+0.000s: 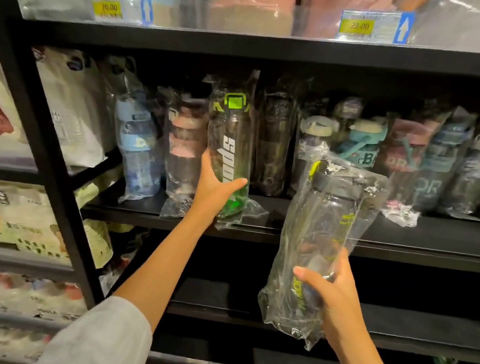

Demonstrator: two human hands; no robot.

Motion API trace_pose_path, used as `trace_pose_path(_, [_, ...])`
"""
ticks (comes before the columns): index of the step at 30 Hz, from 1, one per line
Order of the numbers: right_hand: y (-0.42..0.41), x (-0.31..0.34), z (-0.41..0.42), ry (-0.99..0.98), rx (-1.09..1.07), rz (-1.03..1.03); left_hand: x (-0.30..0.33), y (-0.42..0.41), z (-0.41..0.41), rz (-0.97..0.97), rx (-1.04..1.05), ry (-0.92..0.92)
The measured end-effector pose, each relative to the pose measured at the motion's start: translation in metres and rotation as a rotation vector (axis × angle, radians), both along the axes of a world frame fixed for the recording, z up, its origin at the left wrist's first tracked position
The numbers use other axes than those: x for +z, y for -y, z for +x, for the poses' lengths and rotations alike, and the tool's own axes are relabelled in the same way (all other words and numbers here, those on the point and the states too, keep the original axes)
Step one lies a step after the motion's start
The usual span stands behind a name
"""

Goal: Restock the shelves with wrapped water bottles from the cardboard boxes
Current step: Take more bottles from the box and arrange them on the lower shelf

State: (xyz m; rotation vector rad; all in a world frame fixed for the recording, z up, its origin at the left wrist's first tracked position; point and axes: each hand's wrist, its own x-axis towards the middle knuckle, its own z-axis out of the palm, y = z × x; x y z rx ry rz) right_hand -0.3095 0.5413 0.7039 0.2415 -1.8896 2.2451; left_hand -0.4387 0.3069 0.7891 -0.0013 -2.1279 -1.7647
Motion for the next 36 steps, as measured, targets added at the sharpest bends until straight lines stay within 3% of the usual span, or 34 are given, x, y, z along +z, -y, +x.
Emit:
trace_pose_path(18, [0.003, -0.008, -0.027, -0.015, 0.044, 0.055, -0.013, 0.001, -0.049, -0.042, -0.023, 0.101])
trace_pose_path(27, [0.020, 0.025, -0.039, -0.060, 0.029, -0.038, -0.013, 0.008, -0.024, -0.197, 0.060, -0.011])
trace_pose_path(30, [0.028, 0.050, -0.052, -0.130, -0.004, -0.048, -0.030, 0.019, -0.001, -0.324, 0.087, -0.085])
trace_pose_path(36, [0.040, 0.086, -0.101, -0.144, -0.111, 0.074, -0.065, 0.057, 0.026, -0.861, 0.078, -0.058])
